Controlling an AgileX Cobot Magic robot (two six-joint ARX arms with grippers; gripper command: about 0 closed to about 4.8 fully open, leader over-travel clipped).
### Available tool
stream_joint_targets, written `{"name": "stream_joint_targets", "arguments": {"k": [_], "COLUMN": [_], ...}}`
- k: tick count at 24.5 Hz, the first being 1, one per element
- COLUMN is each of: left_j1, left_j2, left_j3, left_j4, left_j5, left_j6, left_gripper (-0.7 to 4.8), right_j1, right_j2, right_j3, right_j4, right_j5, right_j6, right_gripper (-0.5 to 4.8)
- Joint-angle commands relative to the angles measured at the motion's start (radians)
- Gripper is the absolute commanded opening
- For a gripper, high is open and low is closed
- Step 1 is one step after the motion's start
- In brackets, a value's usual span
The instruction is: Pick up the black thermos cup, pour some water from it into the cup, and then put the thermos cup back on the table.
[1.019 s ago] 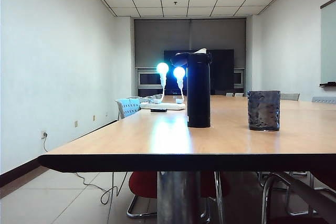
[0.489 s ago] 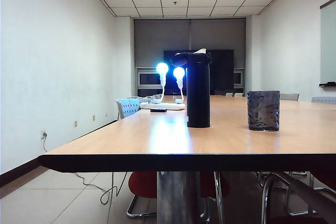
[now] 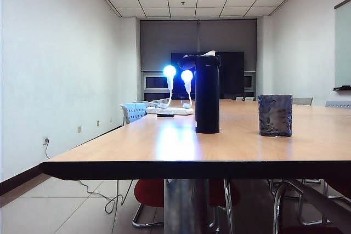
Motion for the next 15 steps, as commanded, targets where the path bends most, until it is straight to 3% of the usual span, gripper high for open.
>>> {"name": "stream_joint_targets", "arguments": {"k": [1,4,10,12,15], "left_j1": [0.002,0.002,0.002,0.002,0.002], "left_j2": [0.001,0.001,0.001,0.001,0.001], "left_j3": [-0.001,-0.001,0.000,-0.001,0.000], "left_j4": [0.005,0.005,0.005,0.003,0.002], "left_j5": [0.006,0.006,0.006,0.006,0.007], "left_j6": [-0.003,-0.003,-0.003,-0.003,-0.003], "left_gripper": [0.41,0.41,0.41,0.41,0.41], "right_j1": [-0.002,0.000,0.003,0.003,0.002], "right_j2": [-0.136,-0.322,-0.507,-0.505,-0.505], "right_j3": [-0.080,-0.163,-0.169,-0.169,-0.169], "right_j4": [0.092,0.072,-0.088,-0.096,-0.105], "right_j5": [0.052,0.100,0.184,0.263,0.282], "right_j6": [-0.010,-0.010,-0.010,-0.010,-0.010], "right_gripper": [-0.01,-0.01,-0.01,-0.01,-0.01]}}
